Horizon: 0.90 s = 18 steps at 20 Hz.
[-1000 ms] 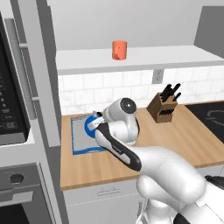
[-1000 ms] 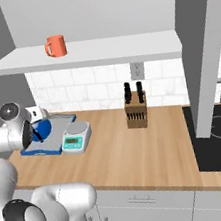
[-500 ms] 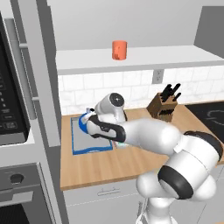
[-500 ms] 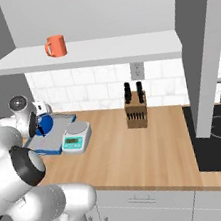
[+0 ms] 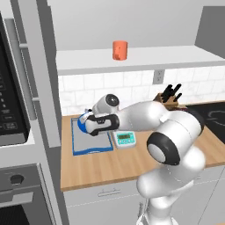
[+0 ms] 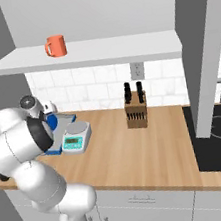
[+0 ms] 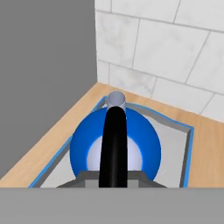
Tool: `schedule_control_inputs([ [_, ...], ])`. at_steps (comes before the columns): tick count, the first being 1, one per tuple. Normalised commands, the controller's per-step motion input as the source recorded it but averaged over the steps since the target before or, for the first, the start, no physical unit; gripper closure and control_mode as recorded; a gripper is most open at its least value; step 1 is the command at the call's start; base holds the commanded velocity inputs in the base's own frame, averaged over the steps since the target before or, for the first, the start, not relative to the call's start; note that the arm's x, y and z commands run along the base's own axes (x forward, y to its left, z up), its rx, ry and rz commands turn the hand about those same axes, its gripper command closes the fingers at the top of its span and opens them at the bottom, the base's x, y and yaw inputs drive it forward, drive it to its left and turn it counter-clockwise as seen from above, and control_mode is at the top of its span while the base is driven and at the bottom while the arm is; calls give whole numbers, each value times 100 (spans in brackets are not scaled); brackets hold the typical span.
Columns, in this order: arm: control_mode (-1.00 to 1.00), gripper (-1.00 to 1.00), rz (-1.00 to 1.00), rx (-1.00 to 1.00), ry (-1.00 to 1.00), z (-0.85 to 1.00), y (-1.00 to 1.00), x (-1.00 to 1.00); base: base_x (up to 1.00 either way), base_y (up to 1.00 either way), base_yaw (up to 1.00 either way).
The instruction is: Pick the kettle from the counter and place it on the tray. Then pick the mug from the cabinet and place it on the tray. Then close the cabinet doors.
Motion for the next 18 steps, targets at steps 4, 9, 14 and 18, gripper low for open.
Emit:
schedule_control_inputs([
  [4,-100,100,0,-1,1,-22,0,43,0,0,0],
  [9,-100,100,0,-3,6,-26,0,29,0,0,0],
  [14,-100,100,0,-1,1,-17,0,42,0,0,0],
  [18,-100,100,-3,-3,0,-22,0,27,0,0,0],
])
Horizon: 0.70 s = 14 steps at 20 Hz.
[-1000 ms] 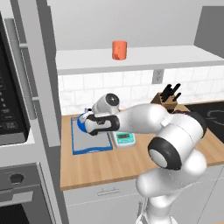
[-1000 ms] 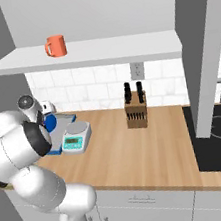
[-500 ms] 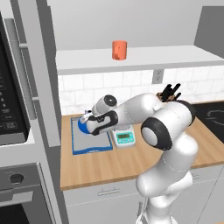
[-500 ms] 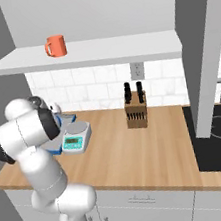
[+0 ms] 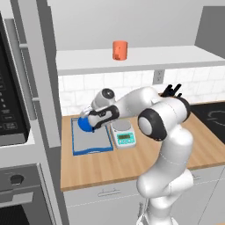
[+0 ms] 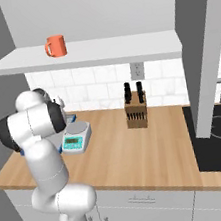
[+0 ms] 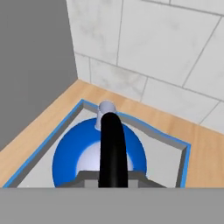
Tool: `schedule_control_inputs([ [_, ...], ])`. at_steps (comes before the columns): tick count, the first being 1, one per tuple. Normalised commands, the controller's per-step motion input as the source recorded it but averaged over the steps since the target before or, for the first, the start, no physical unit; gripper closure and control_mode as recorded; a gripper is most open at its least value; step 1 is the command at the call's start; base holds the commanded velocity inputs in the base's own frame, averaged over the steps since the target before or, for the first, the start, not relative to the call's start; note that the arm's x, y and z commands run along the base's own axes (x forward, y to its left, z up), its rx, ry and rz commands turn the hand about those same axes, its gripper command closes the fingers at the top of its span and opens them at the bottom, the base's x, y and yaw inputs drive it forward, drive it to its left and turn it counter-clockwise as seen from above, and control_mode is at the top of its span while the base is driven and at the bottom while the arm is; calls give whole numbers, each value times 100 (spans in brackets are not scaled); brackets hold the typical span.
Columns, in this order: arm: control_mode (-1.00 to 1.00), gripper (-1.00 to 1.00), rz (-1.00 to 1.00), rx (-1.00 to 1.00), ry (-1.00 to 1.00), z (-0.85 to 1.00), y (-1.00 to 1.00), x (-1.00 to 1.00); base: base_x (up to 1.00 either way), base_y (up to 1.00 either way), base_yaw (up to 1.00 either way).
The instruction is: Pick the kettle from the counter and place it on the tray. Then pick the mug from the cabinet and place it on the tray. Then close the cabinet doors.
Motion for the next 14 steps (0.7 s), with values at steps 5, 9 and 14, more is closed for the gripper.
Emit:
schedule_control_inputs([
  [5,-100,-100,-6,-2,3,-32,2,15,0,0,0],
  [9,-100,-100,-7,0,2,-17,10,12,0,0,0],
  [14,-100,-100,-15,0,4,-3,13,5,0,0,0],
])
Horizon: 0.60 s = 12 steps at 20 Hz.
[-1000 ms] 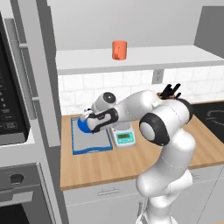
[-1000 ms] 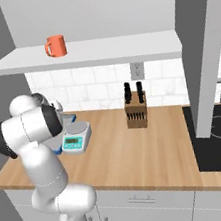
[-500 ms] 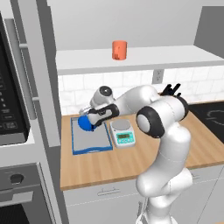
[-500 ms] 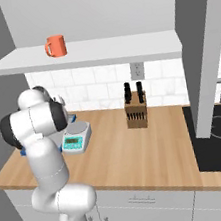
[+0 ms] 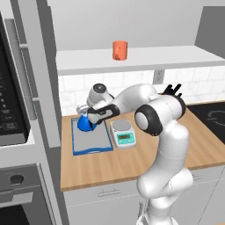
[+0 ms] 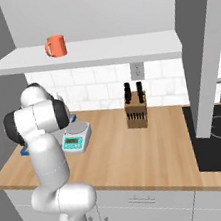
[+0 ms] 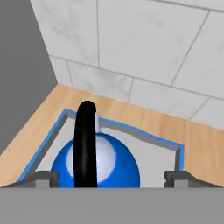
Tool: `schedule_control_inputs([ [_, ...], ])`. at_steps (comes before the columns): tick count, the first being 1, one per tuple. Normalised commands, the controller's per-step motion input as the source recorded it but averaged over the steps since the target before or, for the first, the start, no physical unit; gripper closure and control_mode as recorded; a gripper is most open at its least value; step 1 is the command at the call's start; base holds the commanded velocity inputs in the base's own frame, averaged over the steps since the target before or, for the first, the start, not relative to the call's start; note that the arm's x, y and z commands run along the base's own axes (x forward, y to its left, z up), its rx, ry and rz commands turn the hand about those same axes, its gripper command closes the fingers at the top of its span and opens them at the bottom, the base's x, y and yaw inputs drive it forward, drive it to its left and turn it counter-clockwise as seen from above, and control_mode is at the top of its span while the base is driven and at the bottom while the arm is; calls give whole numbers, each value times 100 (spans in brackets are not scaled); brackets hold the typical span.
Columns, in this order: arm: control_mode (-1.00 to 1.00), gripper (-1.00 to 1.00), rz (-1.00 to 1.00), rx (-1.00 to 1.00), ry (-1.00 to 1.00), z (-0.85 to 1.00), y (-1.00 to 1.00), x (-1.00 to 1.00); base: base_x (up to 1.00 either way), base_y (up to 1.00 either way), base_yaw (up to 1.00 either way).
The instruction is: Pick the kettle from the counter and place it on the tray. Then pick the mug from the cabinet and place it on the tray. Then close the cabinet doors.
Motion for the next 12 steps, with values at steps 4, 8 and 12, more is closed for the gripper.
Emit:
schedule_control_inputs([
  [4,-100,-100,-16,0,11,0,4,-9,0,0,0],
  [8,-100,-100,-13,0,6,0,0,-31,0,0,0],
  [12,-100,-100,-9,1,1,4,-17,-53,0,0,0],
])
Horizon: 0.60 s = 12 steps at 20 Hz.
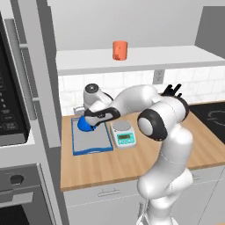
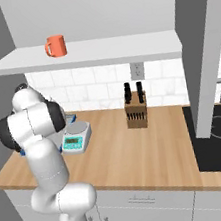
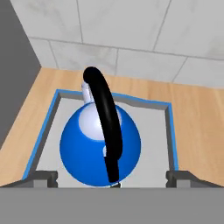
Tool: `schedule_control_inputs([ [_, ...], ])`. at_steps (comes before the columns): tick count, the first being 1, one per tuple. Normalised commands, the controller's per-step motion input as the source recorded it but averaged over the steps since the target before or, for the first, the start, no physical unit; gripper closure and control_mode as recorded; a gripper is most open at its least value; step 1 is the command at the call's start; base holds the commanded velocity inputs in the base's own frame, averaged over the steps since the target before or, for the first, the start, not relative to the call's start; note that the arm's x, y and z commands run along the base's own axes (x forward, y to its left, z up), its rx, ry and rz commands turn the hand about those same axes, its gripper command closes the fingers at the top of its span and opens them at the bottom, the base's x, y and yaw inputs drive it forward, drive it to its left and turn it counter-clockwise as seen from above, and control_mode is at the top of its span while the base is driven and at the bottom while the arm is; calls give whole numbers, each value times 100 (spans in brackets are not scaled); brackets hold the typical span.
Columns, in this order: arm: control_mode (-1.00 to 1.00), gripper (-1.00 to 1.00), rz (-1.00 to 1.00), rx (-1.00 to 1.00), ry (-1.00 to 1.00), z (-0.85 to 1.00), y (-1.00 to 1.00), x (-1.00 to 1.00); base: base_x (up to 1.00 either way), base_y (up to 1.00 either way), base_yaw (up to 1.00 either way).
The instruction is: Pick the kettle from the counter and place it on the tray. Then pick the mug from the cabinet and place it on the tray. Then close the cabinet doors.
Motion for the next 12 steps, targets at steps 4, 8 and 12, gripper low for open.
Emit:
schedule_control_inputs([
  [4,-100,-100,-1,1,4,32,-29,-56,0,0,0],
  [8,-100,-100,0,0,1,44,-28,-61,0,0,0],
  [12,-100,-100,0,0,0,40,-31,-70,0,0,0],
])
